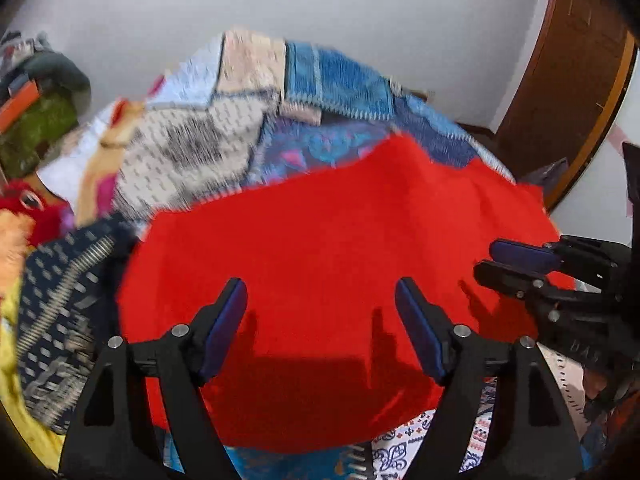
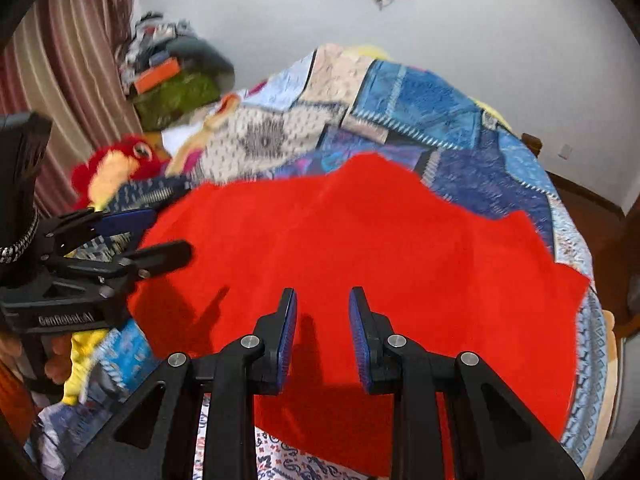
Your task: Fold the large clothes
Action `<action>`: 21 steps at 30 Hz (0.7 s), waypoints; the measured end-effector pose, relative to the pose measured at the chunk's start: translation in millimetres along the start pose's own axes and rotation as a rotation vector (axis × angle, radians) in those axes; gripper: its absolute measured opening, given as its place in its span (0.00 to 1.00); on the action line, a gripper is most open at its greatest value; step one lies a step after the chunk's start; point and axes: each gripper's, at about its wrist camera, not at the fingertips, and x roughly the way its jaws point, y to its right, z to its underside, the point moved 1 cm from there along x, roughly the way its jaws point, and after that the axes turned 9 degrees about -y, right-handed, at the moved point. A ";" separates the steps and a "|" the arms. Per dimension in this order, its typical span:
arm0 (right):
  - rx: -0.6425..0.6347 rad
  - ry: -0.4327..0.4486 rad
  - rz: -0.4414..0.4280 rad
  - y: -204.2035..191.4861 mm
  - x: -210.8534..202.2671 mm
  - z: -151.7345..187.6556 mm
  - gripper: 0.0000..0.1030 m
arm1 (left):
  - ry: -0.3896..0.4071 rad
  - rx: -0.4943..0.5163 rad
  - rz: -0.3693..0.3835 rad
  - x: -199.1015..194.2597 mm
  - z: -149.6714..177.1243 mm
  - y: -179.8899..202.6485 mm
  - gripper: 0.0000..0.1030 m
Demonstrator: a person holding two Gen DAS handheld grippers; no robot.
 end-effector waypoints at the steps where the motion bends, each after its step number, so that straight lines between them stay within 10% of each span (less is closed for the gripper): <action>1: -0.002 -0.021 0.014 0.5 9.1 2.2 0.22 | -0.015 -0.001 -0.003 8.8 2.0 0.0 0.74; 13: 0.013 -0.046 0.203 67.4 17.7 36.6 0.23 | -0.043 -0.047 0.010 36.1 50.7 -36.4 0.95; 17: 0.043 -0.033 0.376 87.7 7.9 54.5 0.99 | -0.065 -0.101 0.003 30.2 72.9 -55.9 0.95; 21: 0.171 -0.070 0.308 131.8 -1.5 81.7 1.00 | -0.077 -0.158 -0.091 20.4 96.2 -79.8 0.95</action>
